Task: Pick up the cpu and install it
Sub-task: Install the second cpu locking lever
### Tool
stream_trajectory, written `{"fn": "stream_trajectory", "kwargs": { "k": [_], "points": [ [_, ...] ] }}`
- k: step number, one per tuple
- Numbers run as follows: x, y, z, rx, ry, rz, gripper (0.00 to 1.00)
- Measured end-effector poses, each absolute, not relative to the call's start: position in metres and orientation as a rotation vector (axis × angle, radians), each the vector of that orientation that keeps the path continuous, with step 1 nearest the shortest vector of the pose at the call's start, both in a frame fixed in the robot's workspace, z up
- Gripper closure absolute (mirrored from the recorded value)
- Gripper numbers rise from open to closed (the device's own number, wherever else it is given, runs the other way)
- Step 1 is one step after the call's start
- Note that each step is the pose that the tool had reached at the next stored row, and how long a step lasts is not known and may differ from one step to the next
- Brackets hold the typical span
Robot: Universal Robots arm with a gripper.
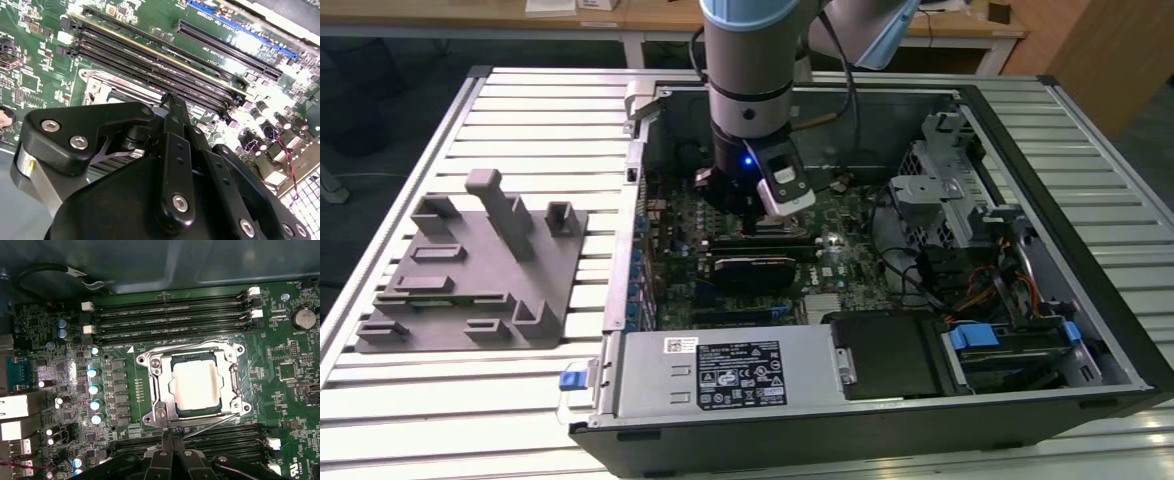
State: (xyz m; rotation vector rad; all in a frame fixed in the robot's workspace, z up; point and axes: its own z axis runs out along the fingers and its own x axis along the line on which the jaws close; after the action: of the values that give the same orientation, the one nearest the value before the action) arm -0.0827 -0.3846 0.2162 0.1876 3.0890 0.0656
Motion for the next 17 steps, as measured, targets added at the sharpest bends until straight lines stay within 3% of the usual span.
{"fn": "stream_trajectory", "kwargs": {
  "k": [17],
  "points": [
    [-0.0871, -0.3861, 0.2132, 0.187, 3.089, 0.066, 0.89]
  ]
}}
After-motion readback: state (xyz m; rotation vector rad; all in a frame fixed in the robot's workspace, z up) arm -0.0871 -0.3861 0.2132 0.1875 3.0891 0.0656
